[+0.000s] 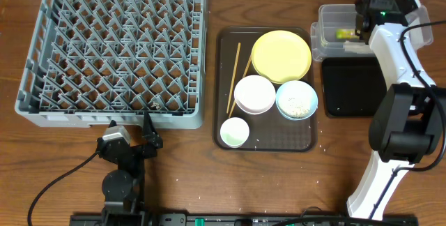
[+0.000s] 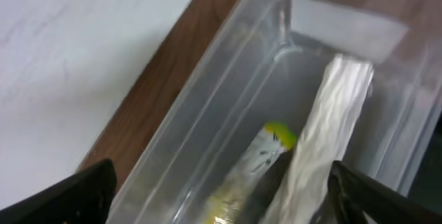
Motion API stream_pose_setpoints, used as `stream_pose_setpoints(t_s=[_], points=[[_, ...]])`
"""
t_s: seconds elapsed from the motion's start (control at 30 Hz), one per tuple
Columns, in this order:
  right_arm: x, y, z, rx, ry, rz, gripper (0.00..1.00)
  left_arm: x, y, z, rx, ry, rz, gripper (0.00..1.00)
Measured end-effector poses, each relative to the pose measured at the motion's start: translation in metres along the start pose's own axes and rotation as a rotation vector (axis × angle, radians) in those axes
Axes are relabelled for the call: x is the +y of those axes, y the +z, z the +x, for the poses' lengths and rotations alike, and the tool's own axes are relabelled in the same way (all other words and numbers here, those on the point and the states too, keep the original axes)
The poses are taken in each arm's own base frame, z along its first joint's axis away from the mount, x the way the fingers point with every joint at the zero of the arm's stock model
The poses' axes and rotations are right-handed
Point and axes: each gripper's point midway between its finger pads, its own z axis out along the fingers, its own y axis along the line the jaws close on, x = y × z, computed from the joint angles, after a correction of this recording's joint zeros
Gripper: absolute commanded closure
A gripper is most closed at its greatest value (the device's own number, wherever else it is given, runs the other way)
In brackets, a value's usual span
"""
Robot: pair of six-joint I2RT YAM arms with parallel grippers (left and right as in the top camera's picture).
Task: Sort waste into correct bins and load items into the dishwasher
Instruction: 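Carry the napkin and wrapper with the right gripper into the clear bin, then move the right gripper back to the blue rice bowl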
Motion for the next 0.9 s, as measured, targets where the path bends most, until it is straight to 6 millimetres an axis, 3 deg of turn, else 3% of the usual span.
stream_pose_setpoints(t_s=[0.1, 0.2, 0.23, 0.27, 0.33, 0.37, 0.47, 0.57, 0.77, 0.9], points=[[0.007, -0.008, -0.005, -0.012, -0.132, -0.024, 0.04, 0.0, 0.0, 0.0, 0.0, 0.0, 0.0, 0.12], [0.027, -0.037, -0.011, -0.006, -0.3, -0.11, 0.09, 0.0, 0.0, 0.0, 0.0, 0.0, 0.0, 0.12], [0.042, -0.065, -0.01, 0.016, -0.411, -0.19, 0.09, 0.0, 0.0, 0.0, 0.0, 0.0, 0.0, 0.12], [0.044, -0.071, -0.01, 0.02, -0.424, -0.205, 0.09, 0.0, 0.0, 0.0, 0.0, 0.0, 0.0, 0.12], [0.064, -0.127, -0.002, 0.07, -0.557, -0.344, 0.09, 0.0, 0.0, 0.0, 0.0, 0.0, 0.0, 0.12], [0.067, -0.143, 0.002, 0.089, -0.585, -0.382, 0.09, 0.0, 0.0, 0.0, 0.0, 0.0, 0.0, 0.11], [0.069, -0.208, 0.034, 0.214, -0.712, -0.525, 0.14, 0.0, 0.0, 0.0, 0.0, 0.0, 0.0, 0.11], [0.067, -0.253, 0.078, 0.367, -0.814, -0.644, 0.18, 0.0, 0.0, 0.0, 0.0, 0.0, 0.0, 0.12], [0.047, -0.297, 0.161, 0.641, -0.974, -0.707, 0.22, 0.0, 0.0, 0.0, 0.0, 0.0, 0.0, 0.12], [0.04, -0.314, 0.19, 0.719, -1.043, -0.724, 0.36, 0.0, 0.0, 0.0, 0.0, 0.0, 0.0, 0.12]])
